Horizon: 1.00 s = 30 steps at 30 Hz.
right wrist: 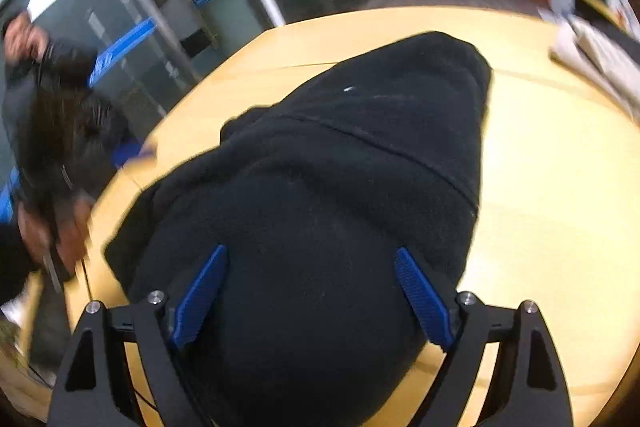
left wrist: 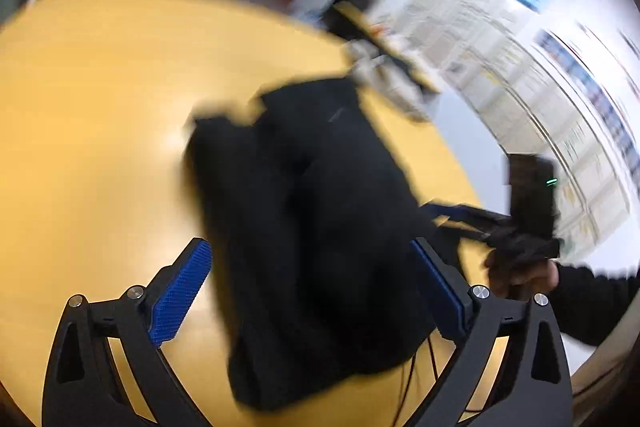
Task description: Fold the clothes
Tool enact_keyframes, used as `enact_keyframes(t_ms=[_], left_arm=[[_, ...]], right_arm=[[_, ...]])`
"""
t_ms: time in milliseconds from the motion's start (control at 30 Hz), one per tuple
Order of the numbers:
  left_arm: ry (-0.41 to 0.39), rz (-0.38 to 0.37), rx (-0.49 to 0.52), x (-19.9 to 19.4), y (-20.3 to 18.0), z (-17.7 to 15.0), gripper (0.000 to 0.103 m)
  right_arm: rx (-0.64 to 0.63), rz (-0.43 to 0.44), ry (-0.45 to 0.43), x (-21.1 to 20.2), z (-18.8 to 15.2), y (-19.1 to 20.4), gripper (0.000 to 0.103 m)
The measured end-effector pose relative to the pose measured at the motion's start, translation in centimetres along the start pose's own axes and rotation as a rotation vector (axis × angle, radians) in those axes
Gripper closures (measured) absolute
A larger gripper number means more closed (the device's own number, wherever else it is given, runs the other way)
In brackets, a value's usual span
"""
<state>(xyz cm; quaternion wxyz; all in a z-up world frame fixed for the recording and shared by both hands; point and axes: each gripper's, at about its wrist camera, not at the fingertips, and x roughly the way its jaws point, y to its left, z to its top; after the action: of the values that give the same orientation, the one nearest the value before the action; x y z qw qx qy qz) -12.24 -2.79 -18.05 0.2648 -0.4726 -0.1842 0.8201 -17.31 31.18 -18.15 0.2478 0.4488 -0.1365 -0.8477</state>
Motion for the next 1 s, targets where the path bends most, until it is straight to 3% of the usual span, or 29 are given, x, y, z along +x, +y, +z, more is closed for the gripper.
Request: enact_keyframes(t_ms=[67,167,267,333,433,667,700,733,800,833,1000], left_arm=[[0.018,-0.022,-0.083,0.7,1.0,-1.4,0.006],[0.044,-0.029,-0.169,2.1,2.0,-2.2,0.006],[0.085,-0.009,-0.209,3.6,2.7,-2.5,0.005],[0.120,-0.016,-0.245,4.7,3.1,-2.8,0.000],[0.196,-0.088,-0.352,5.8,4.5,-3.4,0.000],[0.282,-0.217,-0.427,7.5,4.9,-3.1,0.001],[0.259,-0.235,-0.415,7.2,4.8,-3.0,0.021],[0.232,-0.249,-0.403,6.7,4.9,-2.8,0.033],[0.192,-0.243,-0.394,5.3,5.1,-2.6,0.050],[0.174,-0.240,-0.386,4.4,5.1,-2.3,0.052],[0.044,-0.236,-0.326,-1.0,4.3,1.1,0.053]], right_arm=[[0.075,0.009,-0.009,-0.9,-0.2,-0.5,0.006],[0.189,0.040,0.055,-1.6,-1.0,-4.6,0.005],[0.261,0.156,0.171,1.2,-1.5,-7.7,0.004],[0.274,0.223,0.199,2.8,-1.3,-8.3,0.002],[0.307,0.316,0.217,4.7,-0.5,-8.4,0.000],[0.425,0.397,0.246,6.6,-1.3,-8.4,0.004],[0.428,0.403,0.244,6.6,-1.4,-8.1,0.009],[0.407,0.393,0.232,6.4,-1.2,-7.4,0.017],[0.351,0.357,0.196,5.4,-0.8,-5.9,0.030],[0.328,0.342,0.179,4.6,-0.6,-5.3,0.039],[0.193,0.344,0.055,2.9,4.2,-0.7,0.049]])
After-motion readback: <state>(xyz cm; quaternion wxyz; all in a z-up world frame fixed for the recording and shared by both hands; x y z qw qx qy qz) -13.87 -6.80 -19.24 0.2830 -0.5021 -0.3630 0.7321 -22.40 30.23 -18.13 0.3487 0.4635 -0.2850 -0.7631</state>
